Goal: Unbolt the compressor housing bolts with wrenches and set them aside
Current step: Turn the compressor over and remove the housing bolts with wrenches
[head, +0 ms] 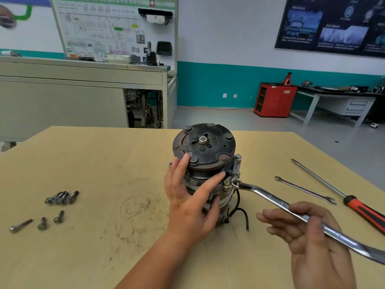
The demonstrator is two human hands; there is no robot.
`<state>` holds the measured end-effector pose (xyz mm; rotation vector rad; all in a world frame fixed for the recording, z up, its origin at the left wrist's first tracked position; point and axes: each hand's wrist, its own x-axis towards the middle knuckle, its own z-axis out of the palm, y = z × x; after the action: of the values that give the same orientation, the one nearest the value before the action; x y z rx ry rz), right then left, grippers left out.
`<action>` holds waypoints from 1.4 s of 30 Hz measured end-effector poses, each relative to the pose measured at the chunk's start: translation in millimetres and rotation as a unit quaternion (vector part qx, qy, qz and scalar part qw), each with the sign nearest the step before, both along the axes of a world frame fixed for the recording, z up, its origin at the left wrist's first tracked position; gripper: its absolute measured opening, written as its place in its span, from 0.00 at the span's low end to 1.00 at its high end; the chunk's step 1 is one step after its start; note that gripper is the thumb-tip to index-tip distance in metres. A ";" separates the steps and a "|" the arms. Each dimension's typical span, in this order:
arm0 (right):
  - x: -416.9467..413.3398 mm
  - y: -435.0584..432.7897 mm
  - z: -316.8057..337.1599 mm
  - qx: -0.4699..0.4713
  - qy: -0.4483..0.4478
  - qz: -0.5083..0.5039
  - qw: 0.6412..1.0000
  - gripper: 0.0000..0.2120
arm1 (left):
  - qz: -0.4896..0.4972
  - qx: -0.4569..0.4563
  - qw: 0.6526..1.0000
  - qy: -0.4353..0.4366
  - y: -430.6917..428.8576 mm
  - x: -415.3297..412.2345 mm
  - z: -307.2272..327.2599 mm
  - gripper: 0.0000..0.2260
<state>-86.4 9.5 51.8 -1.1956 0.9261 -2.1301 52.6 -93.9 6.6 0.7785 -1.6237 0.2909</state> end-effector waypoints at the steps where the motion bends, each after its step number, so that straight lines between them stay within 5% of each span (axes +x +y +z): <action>1: 0.9 1.1 -2.5 -0.008 -0.002 -0.006 1.000 0.16 | 0.001 0.001 1.000 -0.001 0.2 0.0 0.4 0.20; 13: 6.1 -2.3 10.4 0.024 0.075 0.004 0.997 0.16 | 0.001 -0.003 1.000 -0.004 2.3 -0.5 0.9 0.18; 16: -16.4 -44.7 28.8 0.059 0.037 -0.007 0.998 0.14 | -0.013 -0.009 1.000 0.000 3.4 -1.3 1.0 0.18; 20: -37.5 -102.3 41.8 0.126 0.085 0.130 0.980 0.14 | 0.003 -0.020 1.000 -0.021 1.8 0.4 1.8 0.24; 26: -40.3 -71.3 44.1 0.072 -0.179 0.238 0.952 0.18 | -0.010 -0.012 1.000 -0.005 0.1 0.9 0.0 0.20; 34: -1.8 5.2 11.4 0.037 0.009 -0.015 0.999 0.12 | -0.005 0.003 1.000 0.005 0.3 -0.2 1.0 0.20; 39: 7.7 17.7 1.3 0.086 0.136 -0.055 0.985 0.20 | -0.004 -0.001 1.000 -0.002 1.5 0.0 1.9 0.19; 42: -0.2 15.5 16.6 0.100 0.165 -0.035 0.981 0.15 | -0.007 -0.002 1.000 -0.004 1.7 -0.9 2.5 0.18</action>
<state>-86.6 25.0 68.5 -1.4535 1.3117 -1.8666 51.7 -92.2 9.1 0.7635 -1.6351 0.2884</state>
